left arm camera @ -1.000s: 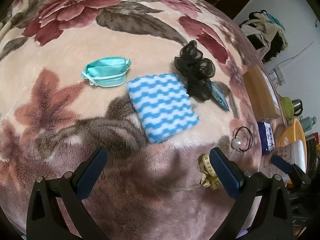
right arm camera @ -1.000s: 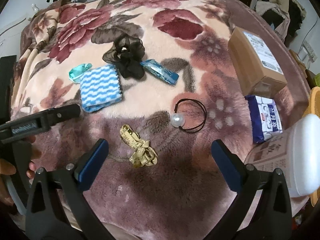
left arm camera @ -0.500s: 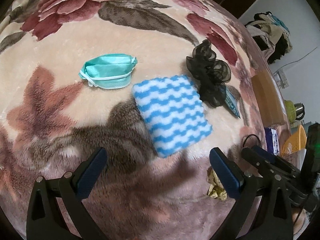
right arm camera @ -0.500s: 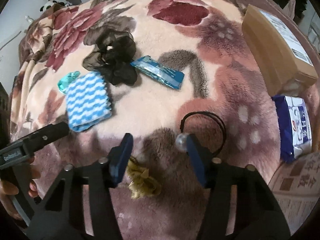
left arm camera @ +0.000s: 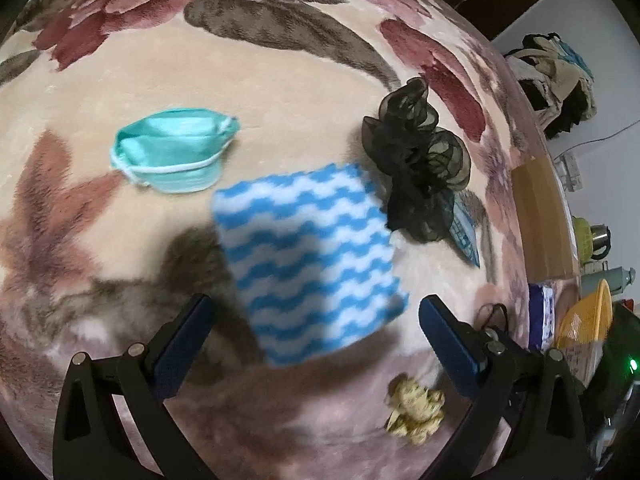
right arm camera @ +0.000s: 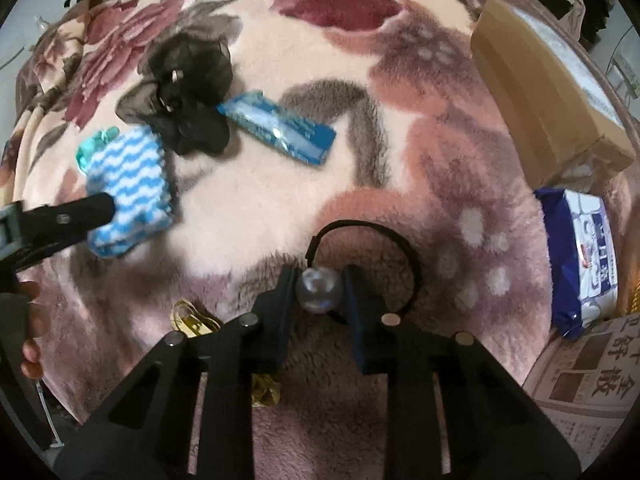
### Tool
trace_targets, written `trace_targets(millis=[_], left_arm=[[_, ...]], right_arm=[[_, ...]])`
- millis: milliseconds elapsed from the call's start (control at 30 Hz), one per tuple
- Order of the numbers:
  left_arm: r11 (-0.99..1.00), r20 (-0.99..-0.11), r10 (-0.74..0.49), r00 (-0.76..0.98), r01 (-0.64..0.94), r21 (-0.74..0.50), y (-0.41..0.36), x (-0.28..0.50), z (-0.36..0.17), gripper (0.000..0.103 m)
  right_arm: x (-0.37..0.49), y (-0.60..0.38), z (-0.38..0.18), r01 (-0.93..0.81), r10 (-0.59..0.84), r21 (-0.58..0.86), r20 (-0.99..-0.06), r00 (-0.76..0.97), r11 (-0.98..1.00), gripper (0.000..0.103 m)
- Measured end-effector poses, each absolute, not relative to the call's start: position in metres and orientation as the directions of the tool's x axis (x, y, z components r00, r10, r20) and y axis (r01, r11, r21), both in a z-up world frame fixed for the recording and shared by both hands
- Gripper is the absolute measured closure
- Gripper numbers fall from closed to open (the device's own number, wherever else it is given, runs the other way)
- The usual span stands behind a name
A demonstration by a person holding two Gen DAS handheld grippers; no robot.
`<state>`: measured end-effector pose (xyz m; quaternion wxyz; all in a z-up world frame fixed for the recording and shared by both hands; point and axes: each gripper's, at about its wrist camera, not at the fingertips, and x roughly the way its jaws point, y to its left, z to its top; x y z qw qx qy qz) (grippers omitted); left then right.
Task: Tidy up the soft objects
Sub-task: 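Grasp the blue-white wavy cloth with the left tool while the right tool grasps the pearl hair tie, then carry the wavy cloth and pearl hair tie toward the orange basket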
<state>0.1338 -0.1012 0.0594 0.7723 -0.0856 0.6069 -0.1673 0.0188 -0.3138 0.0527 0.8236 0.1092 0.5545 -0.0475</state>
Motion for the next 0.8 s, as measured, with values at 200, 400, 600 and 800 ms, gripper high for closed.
trace_targets(millis=[200, 400, 600, 800], left_arm=[[0.950, -0.926, -0.308, 0.218, 0.120, -0.288, -0.125, 0.146, 0.049, 0.001], [0.970, -0.937, -0.240, 0.253, 0.096, -0.222, -0.115, 0.142, 0.043, 0.042], [0.962, -0.927, -0.265, 0.267, 0.135, -0.236, -0.095, 0.130, 0.058, 0.075], [0.953, -0.912, -0.291, 0.288, 0.173, -0.249, -0.083, 0.109, 0.080, 0.077]], right_arm=[[0.021, -0.313, 0.047, 0.181, 0.070, 0.145, -0.927, 0.368, 0.973, 0.078], [0.016, -0.317, 0.040, 0.189, 0.098, 0.179, -0.923, 0.373, 0.966, 0.078], [0.009, -0.318, 0.046, 0.189, 0.102, 0.186, -0.918, 0.384, 0.964, 0.078], [-0.006, -0.310, 0.059, 0.178, 0.116, 0.203, -0.906, 0.408, 0.963, 0.078]])
